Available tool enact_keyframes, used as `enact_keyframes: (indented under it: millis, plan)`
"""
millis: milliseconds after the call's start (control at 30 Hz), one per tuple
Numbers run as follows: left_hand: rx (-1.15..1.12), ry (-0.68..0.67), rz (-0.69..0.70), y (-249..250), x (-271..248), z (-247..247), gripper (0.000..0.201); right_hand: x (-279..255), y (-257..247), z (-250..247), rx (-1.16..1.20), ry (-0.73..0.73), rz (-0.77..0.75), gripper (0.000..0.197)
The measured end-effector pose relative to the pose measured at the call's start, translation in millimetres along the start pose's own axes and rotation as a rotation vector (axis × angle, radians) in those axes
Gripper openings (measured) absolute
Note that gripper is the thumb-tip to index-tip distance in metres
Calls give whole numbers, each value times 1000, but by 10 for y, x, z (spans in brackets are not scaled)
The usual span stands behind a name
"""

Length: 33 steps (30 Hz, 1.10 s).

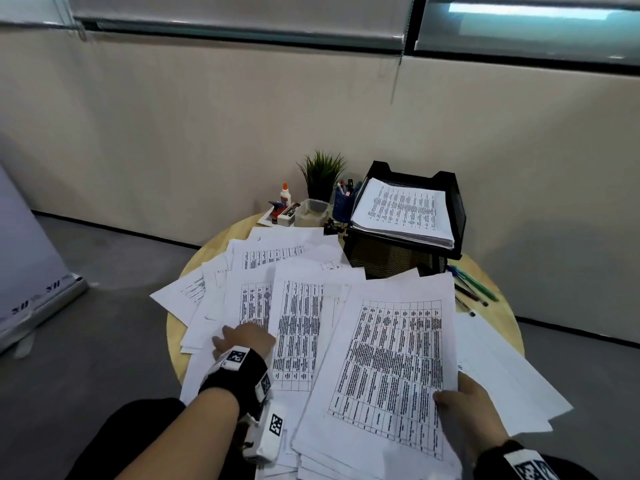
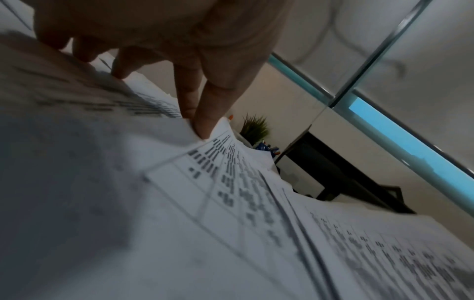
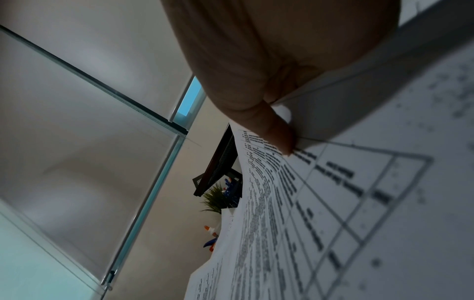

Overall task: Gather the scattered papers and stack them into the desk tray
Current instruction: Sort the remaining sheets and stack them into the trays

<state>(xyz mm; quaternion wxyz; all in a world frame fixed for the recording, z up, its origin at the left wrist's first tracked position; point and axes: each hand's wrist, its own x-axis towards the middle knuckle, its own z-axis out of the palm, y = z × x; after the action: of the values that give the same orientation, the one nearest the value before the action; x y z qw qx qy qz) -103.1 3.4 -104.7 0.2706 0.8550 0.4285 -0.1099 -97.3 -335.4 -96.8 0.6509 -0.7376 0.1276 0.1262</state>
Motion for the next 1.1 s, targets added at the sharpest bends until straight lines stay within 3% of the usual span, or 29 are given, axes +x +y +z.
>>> enact_keyframes:
  millis: [100, 267, 367, 533, 633, 700, 733, 800, 933, 1000, 1100]
  plan:
    - [-23, -21, -68, -20, 30, -76, 34, -52, -43, 27, -109, 32, -48, 14]
    - [-151, -13, -73, -137, 288, -74, 43, -129, -157, 1, -24, -8, -50, 14]
    - [-185, -2, -99, -166, 353, -58, 37, -91, -112, 23, 61, -36, 6, 24]
    - [-295, -27, 24, -66, 67, -156, 22, -21, 31, 101, 92, 51, 53, 31]
    - [-538, 151, 129, -69, -51, -117, 13, -41, -10, 69, 86, 40, 61, 30]
    - [-718, 283, 183, -72, -122, -89, 28, -17, -8, 47, 97, 27, 50, 31]
    - [-778, 284, 186, -74, -159, -92, 40, -11, -8, 46, 107, 28, 50, 33]
    - [-832, 171, 173, -89, -164, -80, 53, 26, 22, 26, 101, 29, 51, 35]
    - [-846, -283, 234, -163, -193, -9, 36, 4, 21, 29, 59, 1, 10, 33]
    - [-890, -445, 261, -165, -266, 60, 49, -28, -5, 40, -24, -12, -13, 38]
    - [-1009, -589, 278, -104, -431, 133, 44, -42, 1, 79, -108, -36, 19, 47]
